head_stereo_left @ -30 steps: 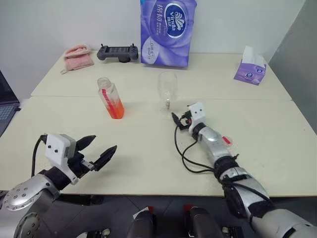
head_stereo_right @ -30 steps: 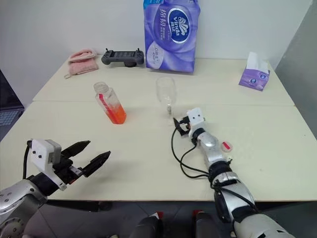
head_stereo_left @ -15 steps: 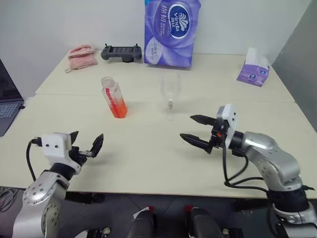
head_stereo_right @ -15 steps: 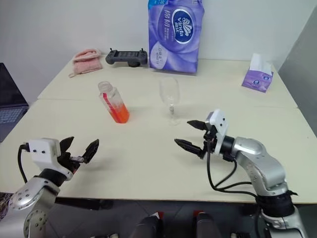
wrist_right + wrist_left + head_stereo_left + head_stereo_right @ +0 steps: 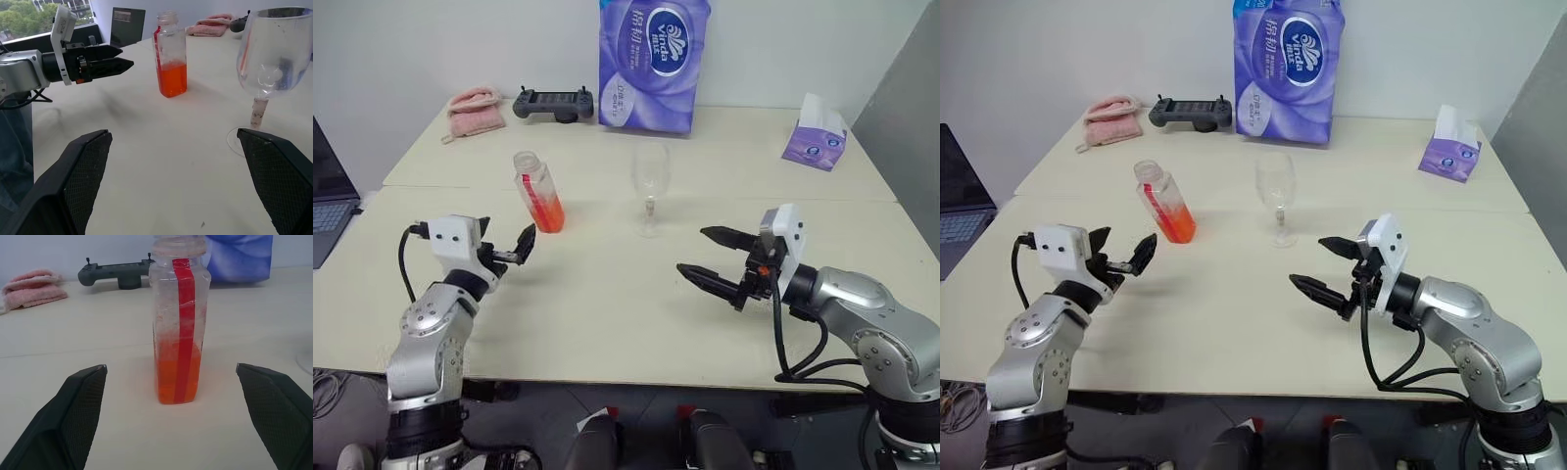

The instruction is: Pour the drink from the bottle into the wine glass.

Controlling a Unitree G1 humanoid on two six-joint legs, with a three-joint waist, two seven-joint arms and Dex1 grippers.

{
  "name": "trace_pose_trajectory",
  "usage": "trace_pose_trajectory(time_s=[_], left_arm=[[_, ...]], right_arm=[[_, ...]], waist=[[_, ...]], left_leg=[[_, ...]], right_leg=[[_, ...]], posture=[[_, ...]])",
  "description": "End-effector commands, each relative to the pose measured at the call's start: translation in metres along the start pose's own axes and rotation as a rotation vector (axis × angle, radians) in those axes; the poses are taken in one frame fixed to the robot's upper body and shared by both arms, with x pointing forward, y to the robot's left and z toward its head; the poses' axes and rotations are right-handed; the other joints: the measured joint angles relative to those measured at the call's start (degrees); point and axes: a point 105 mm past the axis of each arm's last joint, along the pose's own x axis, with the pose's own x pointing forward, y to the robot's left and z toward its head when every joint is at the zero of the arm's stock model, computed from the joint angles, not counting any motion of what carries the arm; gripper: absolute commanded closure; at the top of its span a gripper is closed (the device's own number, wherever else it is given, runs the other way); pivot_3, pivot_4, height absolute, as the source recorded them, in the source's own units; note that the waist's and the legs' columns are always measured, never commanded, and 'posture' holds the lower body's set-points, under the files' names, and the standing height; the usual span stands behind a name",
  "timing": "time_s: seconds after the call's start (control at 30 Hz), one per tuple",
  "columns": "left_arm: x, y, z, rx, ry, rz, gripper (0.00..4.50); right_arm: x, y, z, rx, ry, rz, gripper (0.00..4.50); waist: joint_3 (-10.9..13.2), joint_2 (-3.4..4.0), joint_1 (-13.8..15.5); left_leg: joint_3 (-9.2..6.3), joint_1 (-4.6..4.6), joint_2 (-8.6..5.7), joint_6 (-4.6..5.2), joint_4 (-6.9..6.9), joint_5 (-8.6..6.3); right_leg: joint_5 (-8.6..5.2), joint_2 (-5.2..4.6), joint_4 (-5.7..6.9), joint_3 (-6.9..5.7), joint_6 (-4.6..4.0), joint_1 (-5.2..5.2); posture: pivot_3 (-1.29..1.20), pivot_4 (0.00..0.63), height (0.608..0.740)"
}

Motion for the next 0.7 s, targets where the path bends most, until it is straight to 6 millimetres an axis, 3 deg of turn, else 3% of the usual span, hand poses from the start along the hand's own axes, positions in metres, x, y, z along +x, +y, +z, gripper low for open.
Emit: trace_pose_trajectory(time_s=[0.03, 0.23, 0.5, 0.7], left_arm=[[0.014, 0.002, 0.014, 0.039, -0.054, -0.016, 0.0], [0.038, -0.001, 0.012, 0.041, -0.065, -0.014, 0.0], [0.055, -0.01, 0.001, 0.02, -0.066, -0.049, 0.0], [0.066, -0.002, -0.002, 0.015, -0.074, -0.026, 0.0]], right_arm=[[-0.004, 0.005, 0.021, -0.044, -0.067, -0.001, 0.02], [-0.008, 0.009, 0.024, -0.053, -0.075, -0.004, 0.02], [-0.011, 0.009, 0.022, -0.066, -0.068, -0.028, 0.02], [-0.01, 0.007, 0.022, -0.065, -0.071, -0.046, 0.02]], waist=[[0.0, 0.0, 0.1], [0.0, 0.0, 0.1], [0.0, -0.01, 0.0], [0.0, -0.02, 0.0]], left_leg=[[0.0, 0.0, -0.01, 0.0, 0.01, 0.0], [0.01, -0.01, -0.02, 0.0, 0.01, 0.0], [0.01, -0.01, -0.01, 0.0, 0.03, 0.0], [0.01, -0.01, -0.01, -0.01, 0.04, 0.01]], right_leg=[[0.0, 0.0, 0.01, 0.0, 0.0, 0.0], [0.0, 0.02, 0.0, -0.03, 0.01, 0.0], [0.0, 0.01, 0.01, -0.03, 0.01, -0.01], [0.01, 0.02, 0.02, -0.05, 0.01, -0.01]], posture=[[0.0, 0.15, 0.74], [0.0, 0.15, 0.74], [0.0, 0.15, 0.74], [0.0, 0.15, 0.74]])
